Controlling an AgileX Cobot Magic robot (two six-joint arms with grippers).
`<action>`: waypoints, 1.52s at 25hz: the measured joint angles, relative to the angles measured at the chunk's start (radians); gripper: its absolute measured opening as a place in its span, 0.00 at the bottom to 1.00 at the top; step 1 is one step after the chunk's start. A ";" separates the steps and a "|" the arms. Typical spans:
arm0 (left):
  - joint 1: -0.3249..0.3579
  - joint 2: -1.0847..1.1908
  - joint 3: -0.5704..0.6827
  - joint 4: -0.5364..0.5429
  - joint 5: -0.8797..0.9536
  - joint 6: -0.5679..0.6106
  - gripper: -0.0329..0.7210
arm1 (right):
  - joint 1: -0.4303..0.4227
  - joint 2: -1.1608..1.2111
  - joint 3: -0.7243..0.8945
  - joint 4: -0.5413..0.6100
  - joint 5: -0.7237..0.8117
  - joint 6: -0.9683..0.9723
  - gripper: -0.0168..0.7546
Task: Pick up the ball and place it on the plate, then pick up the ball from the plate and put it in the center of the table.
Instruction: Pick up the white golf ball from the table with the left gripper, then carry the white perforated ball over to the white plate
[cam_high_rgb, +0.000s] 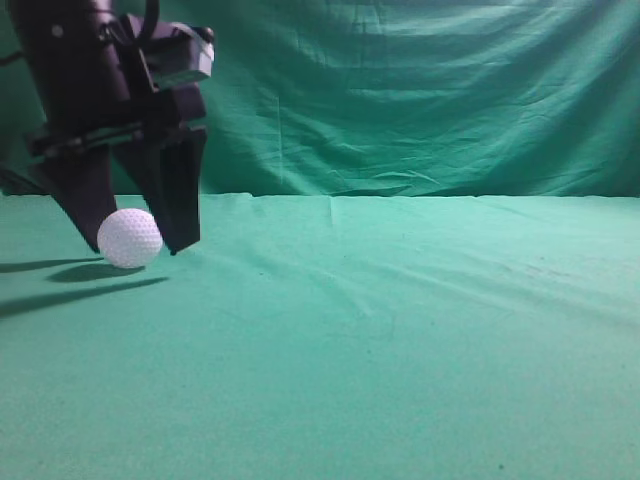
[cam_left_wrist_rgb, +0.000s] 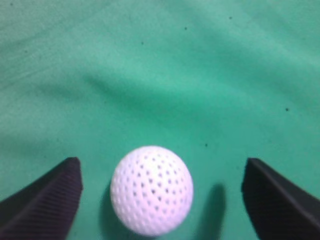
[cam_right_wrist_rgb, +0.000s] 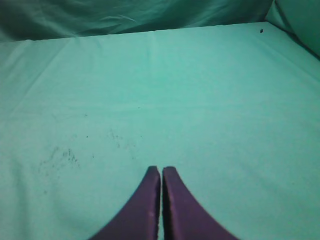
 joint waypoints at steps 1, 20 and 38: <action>0.000 0.011 -0.005 0.002 0.001 0.000 0.76 | 0.000 0.000 0.000 0.000 0.000 0.000 0.02; 0.000 -0.041 -0.028 0.044 0.057 -0.094 0.45 | 0.000 0.000 0.000 0.000 0.000 0.000 0.02; 0.432 -0.379 -0.026 0.210 0.222 -0.289 0.45 | 0.000 0.000 0.000 0.000 0.000 0.000 0.02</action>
